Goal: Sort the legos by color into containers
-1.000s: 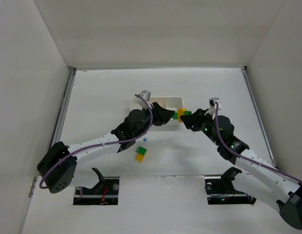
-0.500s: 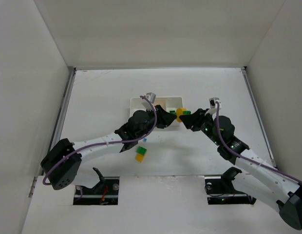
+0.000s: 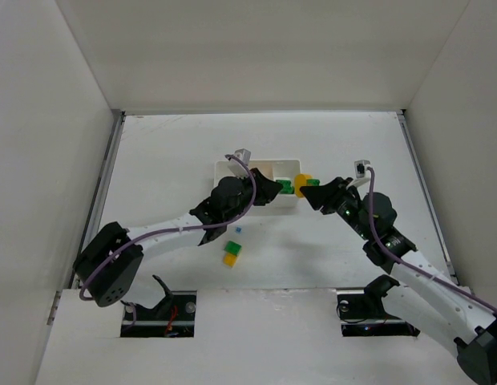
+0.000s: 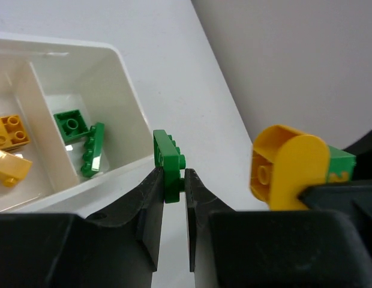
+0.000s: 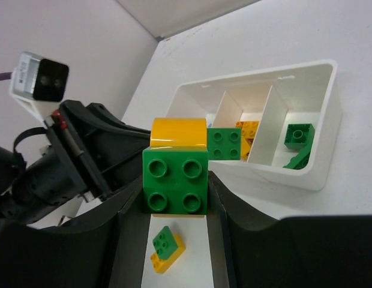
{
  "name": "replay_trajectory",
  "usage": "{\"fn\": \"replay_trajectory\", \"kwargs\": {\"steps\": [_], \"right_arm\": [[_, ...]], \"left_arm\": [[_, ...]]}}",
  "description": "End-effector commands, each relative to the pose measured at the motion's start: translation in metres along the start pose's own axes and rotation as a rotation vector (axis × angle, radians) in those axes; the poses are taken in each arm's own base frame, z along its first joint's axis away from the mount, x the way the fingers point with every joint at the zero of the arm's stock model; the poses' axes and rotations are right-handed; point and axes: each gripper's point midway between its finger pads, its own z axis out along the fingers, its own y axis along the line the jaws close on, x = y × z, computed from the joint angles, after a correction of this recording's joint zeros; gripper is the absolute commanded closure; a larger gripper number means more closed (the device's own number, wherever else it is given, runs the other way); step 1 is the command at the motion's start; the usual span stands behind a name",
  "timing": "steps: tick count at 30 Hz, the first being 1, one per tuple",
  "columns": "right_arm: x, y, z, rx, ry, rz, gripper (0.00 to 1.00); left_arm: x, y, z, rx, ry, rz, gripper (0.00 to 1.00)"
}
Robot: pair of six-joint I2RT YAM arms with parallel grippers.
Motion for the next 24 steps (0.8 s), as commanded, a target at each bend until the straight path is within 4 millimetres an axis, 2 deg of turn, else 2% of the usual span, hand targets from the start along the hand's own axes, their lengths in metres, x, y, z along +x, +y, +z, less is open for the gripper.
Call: {"fn": "replay_trajectory", "kwargs": {"steps": [1, 7, 14, 16, 19, 21, 24], "right_arm": [[-0.015, 0.012, 0.001, -0.052, -0.055, 0.007, 0.77], [-0.012, 0.001, 0.004, -0.012, -0.056, -0.003, 0.77], [-0.008, -0.005, 0.002, 0.001, -0.057, -0.015, 0.76], [-0.005, -0.008, 0.003, 0.007, -0.050, -0.015, 0.76], [-0.002, -0.011, 0.004, 0.015, -0.041, -0.014, 0.76], [-0.002, -0.012, 0.006, 0.017, -0.040, -0.014, 0.76], [0.001, -0.011, 0.008, 0.006, -0.033, -0.005, 0.76]], "left_arm": [[-0.012, -0.003, 0.007, 0.005, -0.039, 0.016, 0.90], [-0.028, -0.005, 0.033, 0.002, -0.061, 0.018, 0.88], [-0.024, 0.015, 0.068, -0.052, -0.045, 0.016, 0.86], [-0.021, 0.020, 0.077, -0.063, -0.033, 0.012, 0.80], [-0.019, 0.022, 0.080, -0.065, -0.027, -0.006, 0.63], [-0.022, 0.021, 0.077, -0.064, -0.033, -0.014, 0.54], [-0.029, 0.018, 0.065, -0.057, -0.055, -0.040, 0.48]]}}
